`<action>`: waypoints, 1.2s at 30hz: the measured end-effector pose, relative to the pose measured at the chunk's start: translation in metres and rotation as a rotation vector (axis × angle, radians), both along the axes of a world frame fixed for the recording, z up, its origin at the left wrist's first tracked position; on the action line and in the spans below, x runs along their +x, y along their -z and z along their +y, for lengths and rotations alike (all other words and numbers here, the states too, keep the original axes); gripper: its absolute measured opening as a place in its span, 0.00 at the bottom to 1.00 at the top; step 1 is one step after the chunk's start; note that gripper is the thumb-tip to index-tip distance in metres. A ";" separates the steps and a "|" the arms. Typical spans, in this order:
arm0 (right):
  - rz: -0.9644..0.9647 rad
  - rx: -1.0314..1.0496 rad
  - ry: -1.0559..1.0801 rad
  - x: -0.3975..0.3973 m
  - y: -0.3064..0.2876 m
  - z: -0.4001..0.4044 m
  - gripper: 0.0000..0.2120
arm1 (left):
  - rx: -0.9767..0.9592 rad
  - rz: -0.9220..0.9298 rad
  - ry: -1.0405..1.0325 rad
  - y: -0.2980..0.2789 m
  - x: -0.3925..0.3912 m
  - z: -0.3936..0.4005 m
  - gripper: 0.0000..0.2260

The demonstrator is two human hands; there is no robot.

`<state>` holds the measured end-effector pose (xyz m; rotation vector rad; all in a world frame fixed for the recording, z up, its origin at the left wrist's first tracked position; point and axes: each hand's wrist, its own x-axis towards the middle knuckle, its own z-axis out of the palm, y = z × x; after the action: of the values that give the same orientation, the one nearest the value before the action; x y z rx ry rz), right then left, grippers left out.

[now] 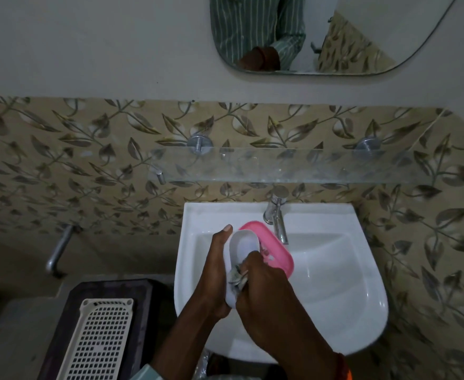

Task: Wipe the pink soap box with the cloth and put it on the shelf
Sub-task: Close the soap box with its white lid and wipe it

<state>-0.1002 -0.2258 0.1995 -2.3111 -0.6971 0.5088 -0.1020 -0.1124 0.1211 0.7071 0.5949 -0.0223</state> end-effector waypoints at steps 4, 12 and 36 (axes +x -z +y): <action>0.197 0.138 0.062 0.017 0.003 -0.012 0.08 | -0.026 0.021 0.079 0.002 -0.002 -0.003 0.25; 0.124 0.541 0.297 0.008 -0.008 -0.001 0.15 | -0.146 -0.005 -0.093 0.003 0.004 -0.007 0.21; -0.050 0.669 -0.078 0.023 -0.025 -0.034 0.23 | 0.154 -0.098 0.238 -0.005 -0.021 0.019 0.23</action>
<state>-0.0772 -0.2597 0.2245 -1.6776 -0.8325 0.2030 -0.1229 -0.0932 0.1266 0.9206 0.4192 -0.1636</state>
